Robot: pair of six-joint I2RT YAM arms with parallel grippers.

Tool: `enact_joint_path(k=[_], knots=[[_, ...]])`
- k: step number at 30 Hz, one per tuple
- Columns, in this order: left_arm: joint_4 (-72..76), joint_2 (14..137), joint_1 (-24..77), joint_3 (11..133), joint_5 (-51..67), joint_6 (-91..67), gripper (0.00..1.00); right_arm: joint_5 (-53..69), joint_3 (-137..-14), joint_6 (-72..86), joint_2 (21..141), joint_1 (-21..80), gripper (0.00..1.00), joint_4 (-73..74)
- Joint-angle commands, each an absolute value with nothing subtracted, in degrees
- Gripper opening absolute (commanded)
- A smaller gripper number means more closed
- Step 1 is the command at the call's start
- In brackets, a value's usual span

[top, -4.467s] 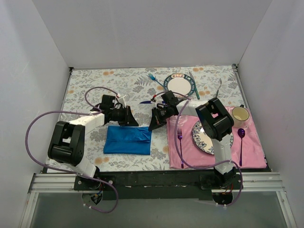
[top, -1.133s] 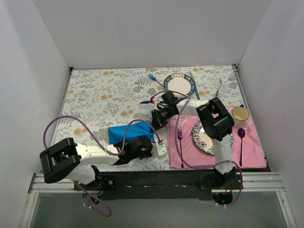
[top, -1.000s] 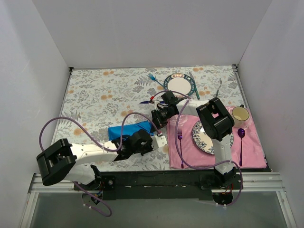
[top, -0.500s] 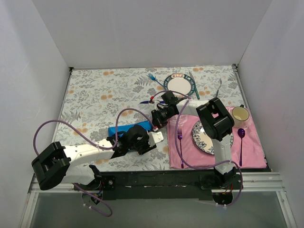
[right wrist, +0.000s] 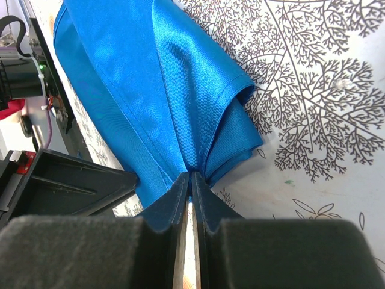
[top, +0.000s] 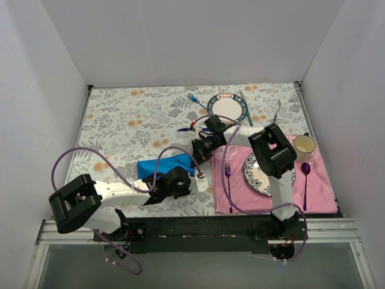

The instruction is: Fold the napkin into a case and place the utensils inside

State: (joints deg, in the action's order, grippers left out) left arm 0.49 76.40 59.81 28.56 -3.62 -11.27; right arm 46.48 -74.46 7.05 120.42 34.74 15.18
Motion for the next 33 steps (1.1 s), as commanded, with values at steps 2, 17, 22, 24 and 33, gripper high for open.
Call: enact_joint_path(k=[2,17,22,24,33], knots=[[1.6,77.2,59.9,28.3,-7.8,-10.5,0.12,39.5,-74.2,3.1,123.7,34.7,0.14,17.8],[-9.4,75.9,48.1,39.6,8.3,-24.3,0.0,39.4,-74.7,1.9,124.2,34.5,0.13,18.5],[-10.7,78.1,42.6,42.3,13.6,-26.4,0.0,39.4,-74.8,1.8,124.3,34.4,0.13,18.5],[-10.8,78.9,40.9,42.7,14.8,-27.2,0.0,39.4,-75.1,1.8,124.4,34.4,0.13,18.5],[-13.9,84.2,32.0,45.7,21.7,-31.9,0.0,39.1,-75.6,1.8,124.5,34.4,0.14,18.6]])
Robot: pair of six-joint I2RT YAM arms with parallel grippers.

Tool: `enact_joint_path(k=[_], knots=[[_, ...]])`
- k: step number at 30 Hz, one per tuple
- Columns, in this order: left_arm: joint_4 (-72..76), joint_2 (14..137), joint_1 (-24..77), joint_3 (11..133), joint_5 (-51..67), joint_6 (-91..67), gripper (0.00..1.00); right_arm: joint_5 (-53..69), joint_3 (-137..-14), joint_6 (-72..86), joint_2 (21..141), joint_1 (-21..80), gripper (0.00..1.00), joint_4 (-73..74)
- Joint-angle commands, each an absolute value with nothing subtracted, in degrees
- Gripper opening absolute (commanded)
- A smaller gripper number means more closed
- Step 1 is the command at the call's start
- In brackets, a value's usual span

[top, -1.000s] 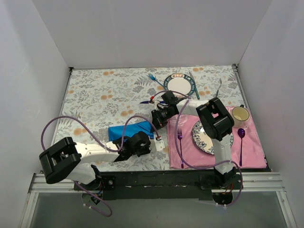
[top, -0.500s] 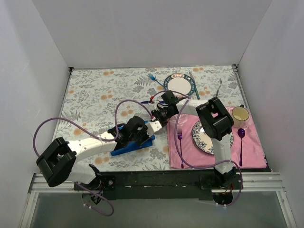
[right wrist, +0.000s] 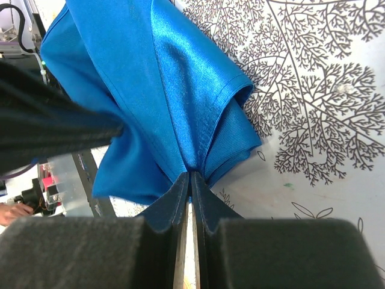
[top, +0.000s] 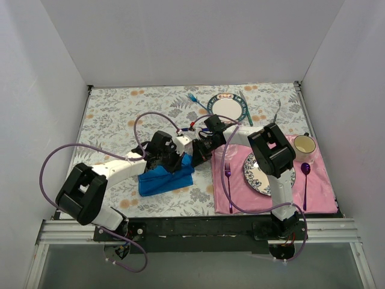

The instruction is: Fold the napkin into a case and place the utensils inside

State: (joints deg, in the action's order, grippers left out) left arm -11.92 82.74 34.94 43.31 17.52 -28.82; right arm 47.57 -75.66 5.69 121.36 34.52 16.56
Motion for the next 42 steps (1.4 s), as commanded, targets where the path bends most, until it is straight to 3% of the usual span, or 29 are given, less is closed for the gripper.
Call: enact_joint_path(k=[1,25,42], knots=[[-14.2,85.1,31.6,46.0,22.3,-32.1,0.0,39.1,-75.7,1.8,124.6,34.3,0.14,18.8],[-20.7,98.3,23.9,51.8,23.8,-41.4,0.0,39.0,-78.4,1.5,125.2,34.4,0.16,20.2],[-21.4,100.1,23.2,51.1,26.2,-41.0,0.0,40.3,-81.2,2.9,117.4,34.1,0.27,18.8]])
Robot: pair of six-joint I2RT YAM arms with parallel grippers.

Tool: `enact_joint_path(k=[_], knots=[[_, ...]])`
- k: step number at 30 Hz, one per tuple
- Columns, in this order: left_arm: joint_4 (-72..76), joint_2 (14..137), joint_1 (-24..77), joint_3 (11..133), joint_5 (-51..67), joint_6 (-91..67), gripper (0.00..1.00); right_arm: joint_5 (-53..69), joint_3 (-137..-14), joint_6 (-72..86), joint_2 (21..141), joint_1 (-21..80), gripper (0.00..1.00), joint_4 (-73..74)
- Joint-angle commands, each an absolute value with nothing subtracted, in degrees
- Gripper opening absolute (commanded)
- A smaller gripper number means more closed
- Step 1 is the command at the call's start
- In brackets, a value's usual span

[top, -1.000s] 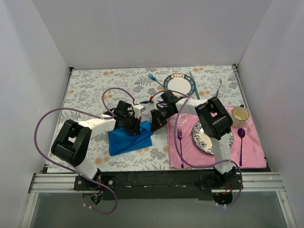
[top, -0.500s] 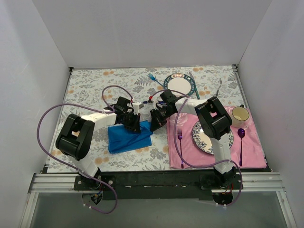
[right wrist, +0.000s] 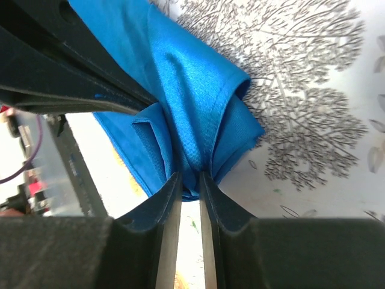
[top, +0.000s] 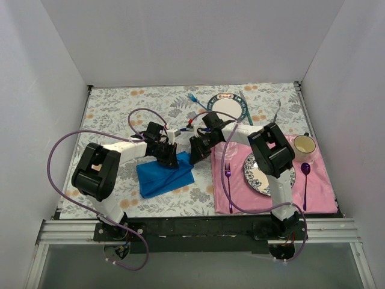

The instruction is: Fold the napkin into a case and place the utensils inside

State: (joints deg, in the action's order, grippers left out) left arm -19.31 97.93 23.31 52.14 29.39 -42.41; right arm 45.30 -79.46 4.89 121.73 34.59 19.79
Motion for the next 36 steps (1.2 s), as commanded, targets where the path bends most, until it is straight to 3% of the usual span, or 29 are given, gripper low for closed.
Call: enact_joint_path(k=[1,13,20,25,28,36], knots=[[-21.3,100.0,23.2,51.1,26.3,-41.0,0.0,39.8,-80.9,2.7,116.8,34.0,0.27,17.9],[-21.2,100.5,22.9,51.3,27.0,-41.0,0.0,38.3,-79.3,1.0,114.3,35.0,0.21,8.1],[-21.8,101.5,21.7,51.7,29.3,-42.0,0.0,34.3,-71.3,-9.2,108.2,38.1,0.16,-2.0],[-22.4,102.6,20.9,51.9,30.8,-42.4,0.0,32.0,-65.4,-14.5,105.7,40.2,0.22,-8.4],[-22.7,102.8,20.7,52.1,31.5,-42.2,0.0,32.2,-65.6,-14.6,105.7,40.6,0.22,-8.7],[-22.8,103.5,20.2,53.2,32.0,-41.7,0.0,36.6,-66.1,-14.4,106.5,40.8,0.35,-7.9]])
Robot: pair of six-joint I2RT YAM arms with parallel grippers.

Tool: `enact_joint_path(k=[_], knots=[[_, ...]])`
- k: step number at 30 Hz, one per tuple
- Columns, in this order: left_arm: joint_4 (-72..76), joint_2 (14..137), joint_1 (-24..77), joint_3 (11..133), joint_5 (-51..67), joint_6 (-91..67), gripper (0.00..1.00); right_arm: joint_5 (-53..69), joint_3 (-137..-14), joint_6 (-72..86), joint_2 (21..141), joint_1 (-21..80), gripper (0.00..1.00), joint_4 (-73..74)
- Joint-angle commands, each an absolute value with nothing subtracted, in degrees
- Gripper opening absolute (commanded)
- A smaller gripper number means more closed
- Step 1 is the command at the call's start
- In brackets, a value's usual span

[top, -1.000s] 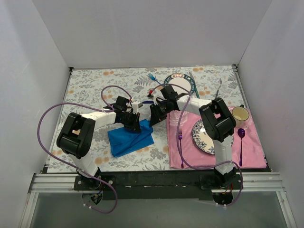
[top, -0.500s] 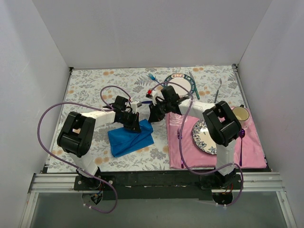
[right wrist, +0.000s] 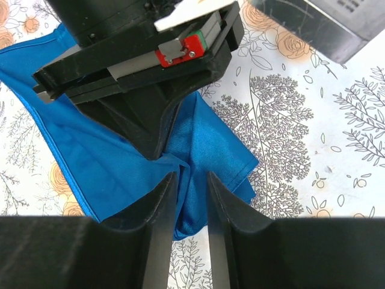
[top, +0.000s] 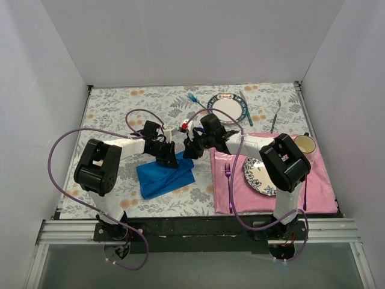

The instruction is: Fold the napkin into a case and place the utensils inside

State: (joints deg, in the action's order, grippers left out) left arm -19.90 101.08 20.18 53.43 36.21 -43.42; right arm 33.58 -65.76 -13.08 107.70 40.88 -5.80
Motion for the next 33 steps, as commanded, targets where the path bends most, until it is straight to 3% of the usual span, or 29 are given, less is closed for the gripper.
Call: enact_joint_path(k=[1,21,29,33], knots=[[-22.9,103.5,20.1,53.2,31.9,-41.7,0.0,37.8,-66.0,-14.5,106.8,40.8,0.36,-7.8],[-22.6,103.9,19.8,53.8,32.1,-40.1,0.0,39.7,-66.5,-20.4,111.4,41.1,0.4,-4.7],[-22.3,102.1,19.5,54.1,33.0,-40.9,0.01,40.8,-66.7,-21.1,111.3,41.2,0.01,-4.0],[-20.0,96.6,19.5,53.0,34.8,-42.6,0.19,40.7,-66.9,-20.7,111.4,41.1,0.01,-3.8]])
